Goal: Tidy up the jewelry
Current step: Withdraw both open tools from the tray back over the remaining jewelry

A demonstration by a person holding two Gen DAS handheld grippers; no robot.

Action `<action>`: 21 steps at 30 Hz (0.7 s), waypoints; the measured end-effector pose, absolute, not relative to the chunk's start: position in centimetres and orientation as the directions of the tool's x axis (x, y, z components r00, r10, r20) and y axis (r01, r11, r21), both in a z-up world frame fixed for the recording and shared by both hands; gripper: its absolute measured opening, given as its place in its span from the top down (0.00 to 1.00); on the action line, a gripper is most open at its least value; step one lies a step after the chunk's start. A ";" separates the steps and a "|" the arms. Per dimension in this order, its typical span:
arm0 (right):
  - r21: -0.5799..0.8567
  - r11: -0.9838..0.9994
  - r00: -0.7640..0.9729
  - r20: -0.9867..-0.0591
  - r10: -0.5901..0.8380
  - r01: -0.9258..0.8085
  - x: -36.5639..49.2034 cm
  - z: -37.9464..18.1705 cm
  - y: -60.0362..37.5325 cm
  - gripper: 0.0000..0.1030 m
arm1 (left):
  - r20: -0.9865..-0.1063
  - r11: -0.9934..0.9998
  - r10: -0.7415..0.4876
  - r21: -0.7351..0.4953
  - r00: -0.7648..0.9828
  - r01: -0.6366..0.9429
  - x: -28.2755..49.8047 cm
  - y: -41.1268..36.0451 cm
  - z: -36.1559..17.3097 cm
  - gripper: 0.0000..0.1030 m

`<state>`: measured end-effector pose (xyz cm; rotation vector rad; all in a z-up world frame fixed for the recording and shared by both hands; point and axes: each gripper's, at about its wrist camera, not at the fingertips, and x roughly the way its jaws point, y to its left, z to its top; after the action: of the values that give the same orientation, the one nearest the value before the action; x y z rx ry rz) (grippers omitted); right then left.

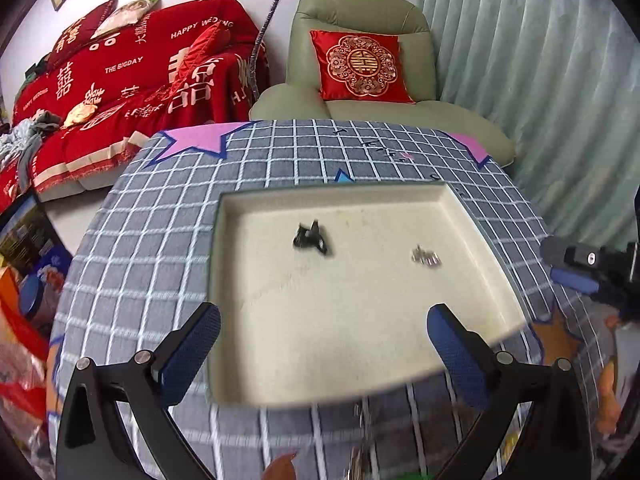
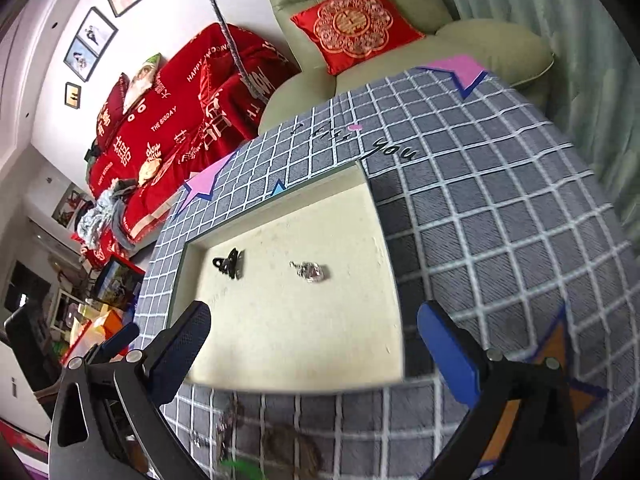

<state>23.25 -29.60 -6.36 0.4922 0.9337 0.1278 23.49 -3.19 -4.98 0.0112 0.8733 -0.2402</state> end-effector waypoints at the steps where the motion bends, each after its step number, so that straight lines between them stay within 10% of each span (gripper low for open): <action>1: 0.455 0.885 0.603 -0.736 0.308 0.102 22.4 -5.9 -29.7 0.00 | -0.759 0.974 -0.199 -0.081 0.620 0.213 22.4 -2.9 -4.7 0.00; 21: 0.387 0.919 0.601 -0.752 0.270 0.071 7.5 -3.3 -28.3 0.00 | -0.786 0.985 -0.147 -0.059 0.600 0.164 7.3 3.1 -6.4 0.00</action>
<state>7.54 -28.26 -3.26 0.4025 0.9251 0.1189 7.32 3.11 -6.40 0.0203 0.9089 -0.1807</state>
